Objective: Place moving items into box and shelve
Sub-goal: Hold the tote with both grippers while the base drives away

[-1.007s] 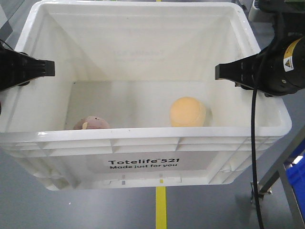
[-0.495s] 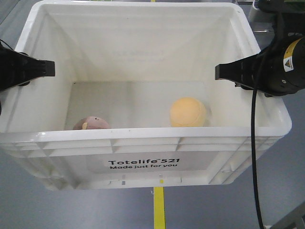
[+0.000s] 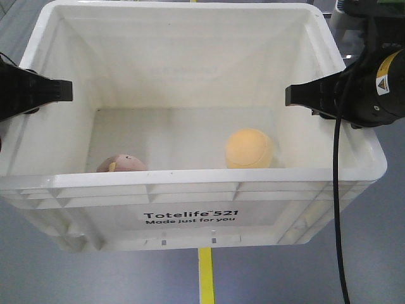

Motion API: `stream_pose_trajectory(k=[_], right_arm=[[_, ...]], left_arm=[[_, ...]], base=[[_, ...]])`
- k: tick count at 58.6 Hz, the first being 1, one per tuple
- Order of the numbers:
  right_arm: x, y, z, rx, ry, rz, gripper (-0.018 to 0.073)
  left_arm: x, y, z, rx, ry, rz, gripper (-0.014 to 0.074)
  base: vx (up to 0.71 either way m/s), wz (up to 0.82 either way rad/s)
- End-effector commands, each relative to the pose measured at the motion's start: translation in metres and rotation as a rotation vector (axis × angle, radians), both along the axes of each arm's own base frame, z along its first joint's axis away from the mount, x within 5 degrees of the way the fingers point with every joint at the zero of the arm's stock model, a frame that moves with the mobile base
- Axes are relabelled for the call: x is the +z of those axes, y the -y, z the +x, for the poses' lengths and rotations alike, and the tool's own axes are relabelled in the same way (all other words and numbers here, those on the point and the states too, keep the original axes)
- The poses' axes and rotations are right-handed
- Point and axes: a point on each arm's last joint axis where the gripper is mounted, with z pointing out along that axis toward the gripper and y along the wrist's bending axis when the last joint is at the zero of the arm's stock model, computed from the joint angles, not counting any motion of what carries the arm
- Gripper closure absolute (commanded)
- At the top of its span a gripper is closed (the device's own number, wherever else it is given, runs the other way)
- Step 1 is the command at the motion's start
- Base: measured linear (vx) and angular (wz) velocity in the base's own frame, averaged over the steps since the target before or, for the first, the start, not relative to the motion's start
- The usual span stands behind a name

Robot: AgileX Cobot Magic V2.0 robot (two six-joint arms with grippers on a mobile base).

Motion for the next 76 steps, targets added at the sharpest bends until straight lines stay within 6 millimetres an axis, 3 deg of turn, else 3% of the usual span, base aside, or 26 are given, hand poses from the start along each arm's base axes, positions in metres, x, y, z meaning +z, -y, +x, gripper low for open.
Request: stream_pose_trajectory(k=[1, 76], right_arm=[[0.0300, 0.0089, 0.0008, 0.017, 0.188, -0.022, 0.0499], [0.0300, 0.0089, 0.0008, 0.017, 0.188, -0.022, 0.0499]], left_arm=[[0.0291, -0.0036, -0.0025, -0.037, 0.185, 0.007, 0.0449], [0.0291, -0.0036, -0.0025, -0.037, 0.185, 0.007, 0.0449]], base=[[0.44, -0.09], [0.41, -0.09]])
